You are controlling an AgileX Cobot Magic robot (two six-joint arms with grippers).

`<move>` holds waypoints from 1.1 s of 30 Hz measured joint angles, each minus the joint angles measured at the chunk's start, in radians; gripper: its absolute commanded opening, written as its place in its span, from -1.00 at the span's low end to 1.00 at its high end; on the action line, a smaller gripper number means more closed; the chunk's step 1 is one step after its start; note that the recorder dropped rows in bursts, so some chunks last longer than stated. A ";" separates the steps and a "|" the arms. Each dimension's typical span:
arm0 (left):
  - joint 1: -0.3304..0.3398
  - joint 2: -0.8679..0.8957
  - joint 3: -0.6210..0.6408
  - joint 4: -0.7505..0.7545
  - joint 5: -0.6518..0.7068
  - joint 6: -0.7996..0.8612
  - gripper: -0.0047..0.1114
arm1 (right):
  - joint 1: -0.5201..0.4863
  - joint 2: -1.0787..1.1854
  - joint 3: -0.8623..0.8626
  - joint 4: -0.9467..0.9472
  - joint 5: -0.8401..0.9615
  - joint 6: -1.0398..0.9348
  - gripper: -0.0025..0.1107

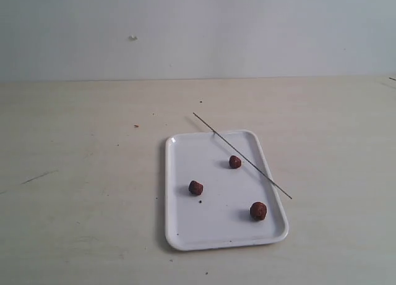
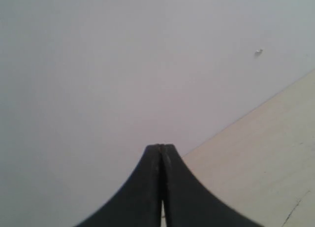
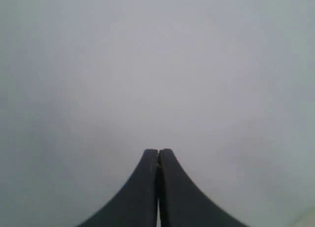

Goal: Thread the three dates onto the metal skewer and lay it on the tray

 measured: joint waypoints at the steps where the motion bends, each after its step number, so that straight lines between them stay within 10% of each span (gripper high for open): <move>1: 0.000 0.000 0.000 0.000 0.000 0.000 -0.92 | 0.000 0.000 -0.008 0.010 -0.002 -0.033 -0.96; 20: 0.000 0.000 0.000 0.000 0.000 0.000 -0.92 | 0.000 0.301 -0.451 0.157 0.233 -0.545 -0.96; 27: 0.000 0.000 0.000 0.000 0.000 0.000 -0.92 | 0.000 0.734 -0.781 0.143 0.548 -0.695 -0.96; 33: 0.000 0.000 0.000 0.000 0.000 0.000 -0.92 | 0.000 1.226 -1.190 -0.058 1.170 -0.776 -0.89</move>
